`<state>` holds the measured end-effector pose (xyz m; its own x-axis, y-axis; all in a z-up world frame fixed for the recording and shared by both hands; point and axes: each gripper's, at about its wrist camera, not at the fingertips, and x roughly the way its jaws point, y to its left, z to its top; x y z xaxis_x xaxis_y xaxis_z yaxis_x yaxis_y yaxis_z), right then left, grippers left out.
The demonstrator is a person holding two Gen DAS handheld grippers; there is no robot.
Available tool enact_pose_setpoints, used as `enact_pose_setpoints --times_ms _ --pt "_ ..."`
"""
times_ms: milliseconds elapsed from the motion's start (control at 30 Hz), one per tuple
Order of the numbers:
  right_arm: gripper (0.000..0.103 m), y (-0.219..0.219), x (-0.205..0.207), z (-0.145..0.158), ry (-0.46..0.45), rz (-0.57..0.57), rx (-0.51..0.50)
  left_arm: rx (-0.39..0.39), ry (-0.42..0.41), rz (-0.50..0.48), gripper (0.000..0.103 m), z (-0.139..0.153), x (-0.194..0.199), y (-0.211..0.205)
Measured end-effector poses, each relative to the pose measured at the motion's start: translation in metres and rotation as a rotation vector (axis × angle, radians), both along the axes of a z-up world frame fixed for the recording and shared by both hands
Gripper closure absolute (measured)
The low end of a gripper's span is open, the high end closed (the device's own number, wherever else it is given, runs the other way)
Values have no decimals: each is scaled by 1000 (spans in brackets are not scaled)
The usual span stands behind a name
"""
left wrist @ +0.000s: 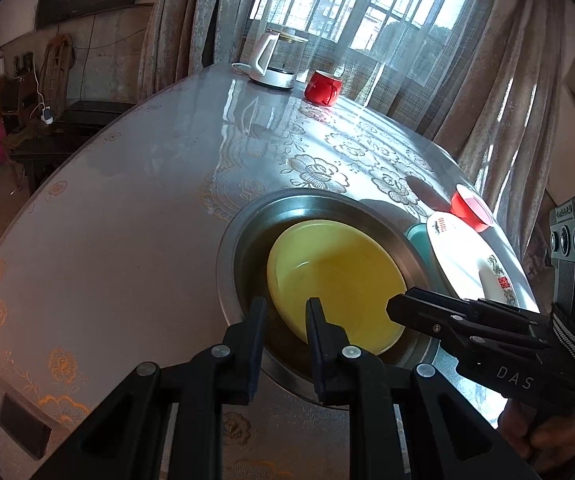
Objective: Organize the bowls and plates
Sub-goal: 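Open the left tool to release the yellow bowl inside the steel bowl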
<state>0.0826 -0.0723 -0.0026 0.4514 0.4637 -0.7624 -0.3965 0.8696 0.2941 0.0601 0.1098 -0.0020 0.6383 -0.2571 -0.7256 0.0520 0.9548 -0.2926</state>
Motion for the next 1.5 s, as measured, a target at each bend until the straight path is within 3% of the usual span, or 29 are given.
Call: enact_pose_setpoints --times_ms 267,533,900,1300,1500 --pt "76 27 6 -5 21 73 -4 -14 -23 38 84 5 -5 15" --pt "76 44 16 -19 102 126 55 -28 -4 104 84 -4 -8 38" --pt "76 61 15 -24 132 160 81 -38 1 115 84 -7 -10 44" --pt "74 67 11 -22 4 104 -122 -11 -11 94 84 -3 -12 36" --pt "74 66 19 -24 -6 76 -132 14 -26 83 83 0 -13 29"
